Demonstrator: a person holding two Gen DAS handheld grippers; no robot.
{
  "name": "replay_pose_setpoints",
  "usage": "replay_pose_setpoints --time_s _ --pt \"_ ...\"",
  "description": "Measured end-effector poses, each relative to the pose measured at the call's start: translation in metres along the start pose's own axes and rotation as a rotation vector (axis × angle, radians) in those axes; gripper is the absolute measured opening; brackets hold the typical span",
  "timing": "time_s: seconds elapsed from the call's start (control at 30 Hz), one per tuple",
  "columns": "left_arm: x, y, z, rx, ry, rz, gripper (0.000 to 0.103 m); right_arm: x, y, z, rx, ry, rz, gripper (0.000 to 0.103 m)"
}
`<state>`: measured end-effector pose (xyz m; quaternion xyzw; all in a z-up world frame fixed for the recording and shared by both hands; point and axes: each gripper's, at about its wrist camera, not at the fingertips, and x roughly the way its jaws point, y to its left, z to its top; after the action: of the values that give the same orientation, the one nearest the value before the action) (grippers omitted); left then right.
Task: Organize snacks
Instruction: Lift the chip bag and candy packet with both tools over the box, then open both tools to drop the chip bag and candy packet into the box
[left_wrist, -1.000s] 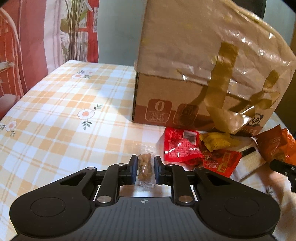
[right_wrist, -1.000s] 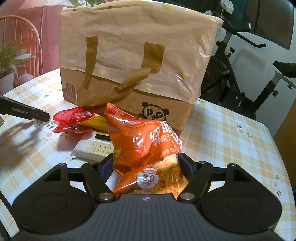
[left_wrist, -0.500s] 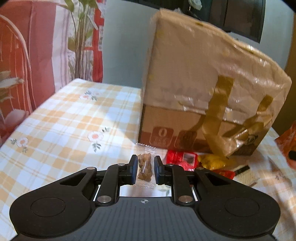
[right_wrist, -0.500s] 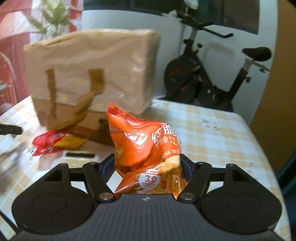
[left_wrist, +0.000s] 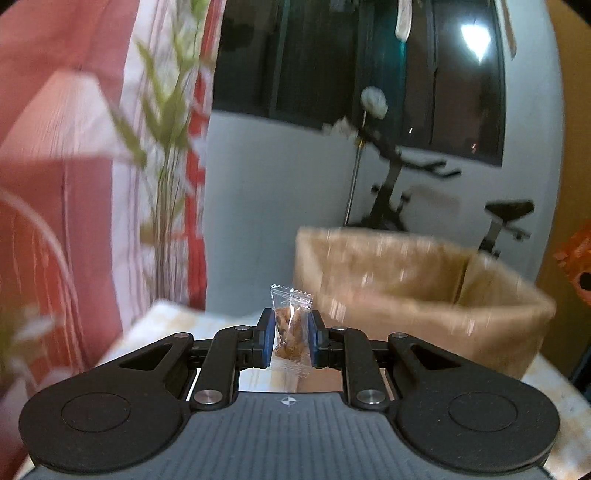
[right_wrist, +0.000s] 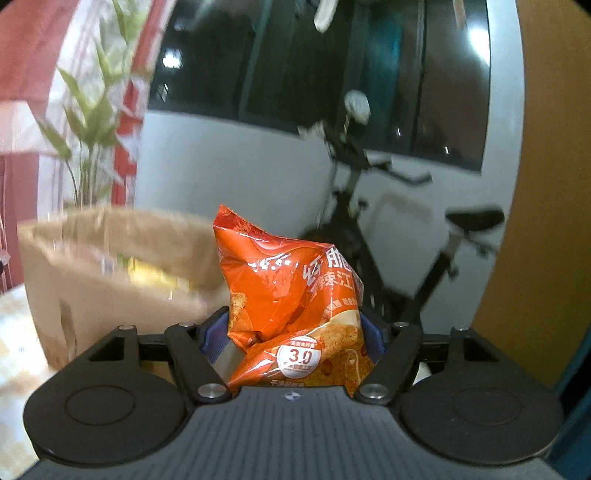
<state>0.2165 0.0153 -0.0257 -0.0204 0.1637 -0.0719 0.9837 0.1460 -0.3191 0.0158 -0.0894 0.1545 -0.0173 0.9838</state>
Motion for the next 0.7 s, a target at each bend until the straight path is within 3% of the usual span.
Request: replay_pose_setpoints --time_s 0.17,0.3,0.5,0.7 --pt "0.011 -0.020 0.034 0.032 -0.058 -0.038 0.020 0.018 0.019 0.033 -0.039 -0.079 0.083 0.073" --pt "0.027 -0.045 0.049 0.061 -0.066 -0.086 0.020 0.045 0.046 0.044 -0.072 -0.079 0.161 0.073" --pt "0.062 -0.072 0.052 0.071 0.000 -0.150 0.020 0.079 0.073 0.046 -0.067 -0.041 0.232 0.073" --pt "0.093 -0.077 0.046 0.054 0.080 -0.222 0.020 0.100 0.079 0.037 -0.048 0.001 0.237 0.073"
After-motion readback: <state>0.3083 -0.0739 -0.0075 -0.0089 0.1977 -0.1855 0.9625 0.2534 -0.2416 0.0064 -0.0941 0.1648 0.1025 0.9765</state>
